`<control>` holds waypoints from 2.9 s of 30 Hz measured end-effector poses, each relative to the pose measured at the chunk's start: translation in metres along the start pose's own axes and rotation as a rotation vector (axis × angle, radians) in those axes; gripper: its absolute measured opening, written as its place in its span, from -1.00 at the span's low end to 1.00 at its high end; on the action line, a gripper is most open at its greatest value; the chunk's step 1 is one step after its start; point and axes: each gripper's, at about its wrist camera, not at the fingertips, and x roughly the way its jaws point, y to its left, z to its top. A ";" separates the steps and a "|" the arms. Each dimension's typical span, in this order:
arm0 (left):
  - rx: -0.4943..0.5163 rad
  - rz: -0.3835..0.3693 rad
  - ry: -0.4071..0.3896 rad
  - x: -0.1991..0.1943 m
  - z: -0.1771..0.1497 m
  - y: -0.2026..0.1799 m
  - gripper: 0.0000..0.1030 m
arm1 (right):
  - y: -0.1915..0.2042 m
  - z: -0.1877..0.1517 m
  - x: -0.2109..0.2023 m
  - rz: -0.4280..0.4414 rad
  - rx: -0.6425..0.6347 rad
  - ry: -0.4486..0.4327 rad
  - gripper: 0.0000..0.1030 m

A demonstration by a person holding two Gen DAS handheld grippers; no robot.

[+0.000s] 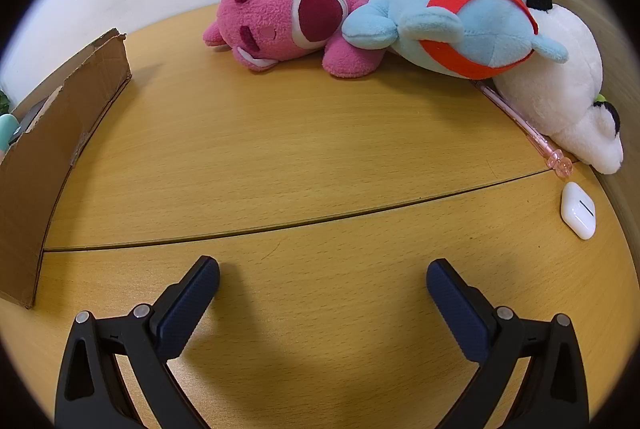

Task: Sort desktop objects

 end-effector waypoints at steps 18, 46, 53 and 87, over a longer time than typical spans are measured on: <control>0.000 -0.002 -0.003 -0.001 -0.002 -0.001 1.00 | -0.002 0.000 0.002 0.002 0.000 -0.002 1.00; 0.002 -0.001 -0.004 -0.002 -0.003 -0.001 1.00 | -0.003 0.000 0.003 0.001 0.002 -0.003 1.00; 0.002 0.000 -0.005 -0.001 -0.003 -0.001 1.00 | -0.003 -0.001 0.003 0.000 0.003 -0.003 1.00; 0.001 0.000 -0.006 -0.002 -0.002 -0.002 1.00 | -0.003 -0.004 -0.002 -0.004 0.010 -0.005 1.00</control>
